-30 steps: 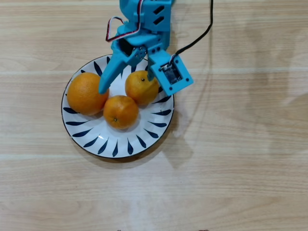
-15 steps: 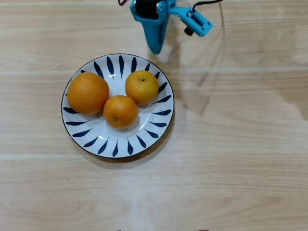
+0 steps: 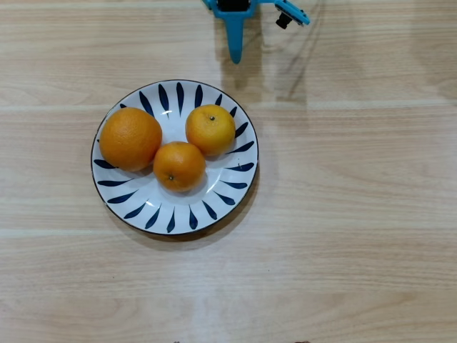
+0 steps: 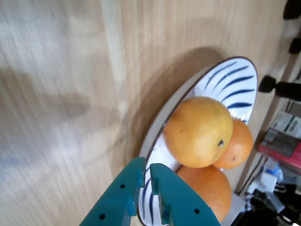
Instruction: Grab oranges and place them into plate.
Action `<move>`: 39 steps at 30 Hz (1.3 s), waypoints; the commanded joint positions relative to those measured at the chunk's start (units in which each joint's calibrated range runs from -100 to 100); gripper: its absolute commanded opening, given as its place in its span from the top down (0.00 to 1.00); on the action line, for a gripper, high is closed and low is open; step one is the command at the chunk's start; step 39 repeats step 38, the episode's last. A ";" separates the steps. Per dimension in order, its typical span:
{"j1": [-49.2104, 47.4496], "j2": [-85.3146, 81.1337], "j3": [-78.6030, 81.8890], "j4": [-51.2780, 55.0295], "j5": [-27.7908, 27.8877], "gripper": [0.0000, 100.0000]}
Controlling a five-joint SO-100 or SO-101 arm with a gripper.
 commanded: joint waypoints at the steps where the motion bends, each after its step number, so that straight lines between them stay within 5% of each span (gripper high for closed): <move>1: -0.92 -10.00 8.09 0.01 -0.95 0.98; 10: -1.16 -18.03 18.86 4.57 -1.00 0.98; 39: -1.32 -18.03 19.31 4.05 -0.95 0.98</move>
